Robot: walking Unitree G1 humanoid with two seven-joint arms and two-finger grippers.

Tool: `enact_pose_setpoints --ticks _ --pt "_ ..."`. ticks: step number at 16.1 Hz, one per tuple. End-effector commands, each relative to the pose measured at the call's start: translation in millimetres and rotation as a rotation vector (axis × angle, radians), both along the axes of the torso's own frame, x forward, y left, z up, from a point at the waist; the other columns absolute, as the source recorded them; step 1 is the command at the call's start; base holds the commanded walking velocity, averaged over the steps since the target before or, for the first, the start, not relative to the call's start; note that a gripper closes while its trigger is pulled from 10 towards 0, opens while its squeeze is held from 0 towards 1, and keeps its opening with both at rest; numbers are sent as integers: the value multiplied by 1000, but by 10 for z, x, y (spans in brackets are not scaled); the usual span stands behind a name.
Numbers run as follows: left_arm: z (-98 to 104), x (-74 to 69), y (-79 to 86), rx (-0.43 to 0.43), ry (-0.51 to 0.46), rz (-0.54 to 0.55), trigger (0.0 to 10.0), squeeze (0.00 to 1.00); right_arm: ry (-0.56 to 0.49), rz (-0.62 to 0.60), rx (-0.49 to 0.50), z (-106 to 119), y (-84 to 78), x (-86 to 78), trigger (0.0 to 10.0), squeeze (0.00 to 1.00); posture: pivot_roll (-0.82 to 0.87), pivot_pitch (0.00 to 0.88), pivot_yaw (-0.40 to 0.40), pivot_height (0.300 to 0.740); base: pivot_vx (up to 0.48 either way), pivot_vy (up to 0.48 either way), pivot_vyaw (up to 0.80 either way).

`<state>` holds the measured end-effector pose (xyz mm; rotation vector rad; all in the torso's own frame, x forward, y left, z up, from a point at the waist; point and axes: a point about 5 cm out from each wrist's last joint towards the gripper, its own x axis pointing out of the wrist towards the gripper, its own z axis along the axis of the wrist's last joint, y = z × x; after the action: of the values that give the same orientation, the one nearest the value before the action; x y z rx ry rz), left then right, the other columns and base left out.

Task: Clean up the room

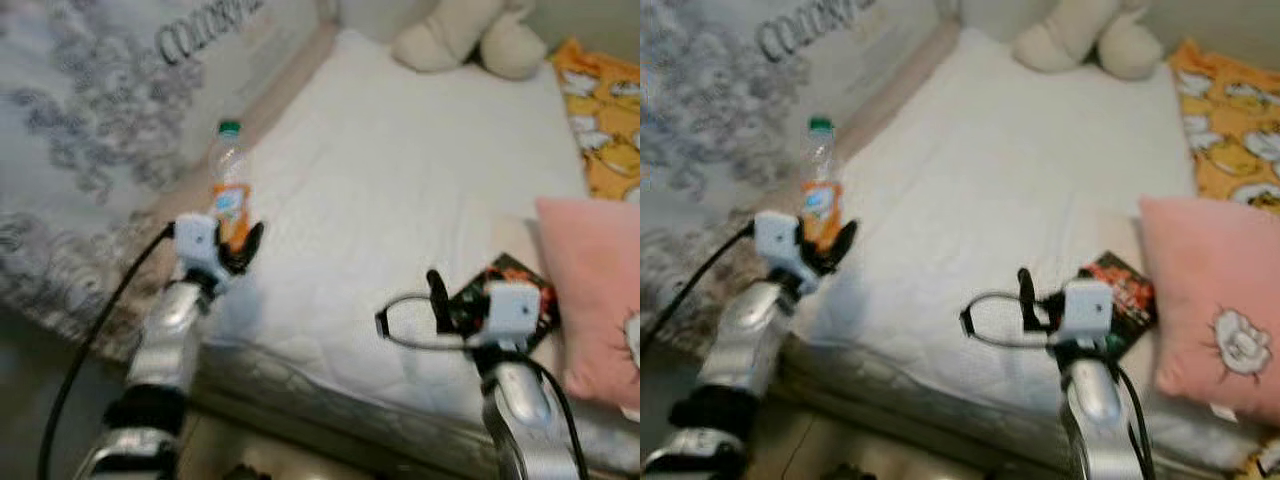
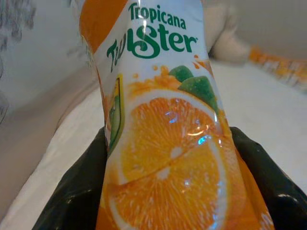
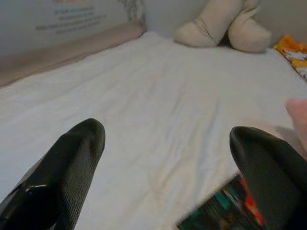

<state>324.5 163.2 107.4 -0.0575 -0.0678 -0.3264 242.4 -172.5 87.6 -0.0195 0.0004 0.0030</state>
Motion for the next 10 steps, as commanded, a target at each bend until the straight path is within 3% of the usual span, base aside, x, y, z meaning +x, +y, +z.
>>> enact_pose_setpoints --ticks 1,2,5,10 --pt "135 50 -62 -15 -43 -10 10000 0 -17 -47 14 20 -83 28 10000 0 -23 0 -3 740 0 -472 0" --pt "108 -13 -200 -48 -35 -35 10000 0 -38 -63 -46 74 -96 150 10000 0 -32 0 7 740 0 -469 0" --pt "97 -130 -273 -43 -35 -118 10000 0 -16 -56 -115 48 -91 186 10000 0 -45 0 12 740 0 -476 0" --pt "127 -186 -387 -76 -26 -144 10000 0 -65 -10 -129 93 48 161 10000 0 -46 0 17 740 0 -480 -714"
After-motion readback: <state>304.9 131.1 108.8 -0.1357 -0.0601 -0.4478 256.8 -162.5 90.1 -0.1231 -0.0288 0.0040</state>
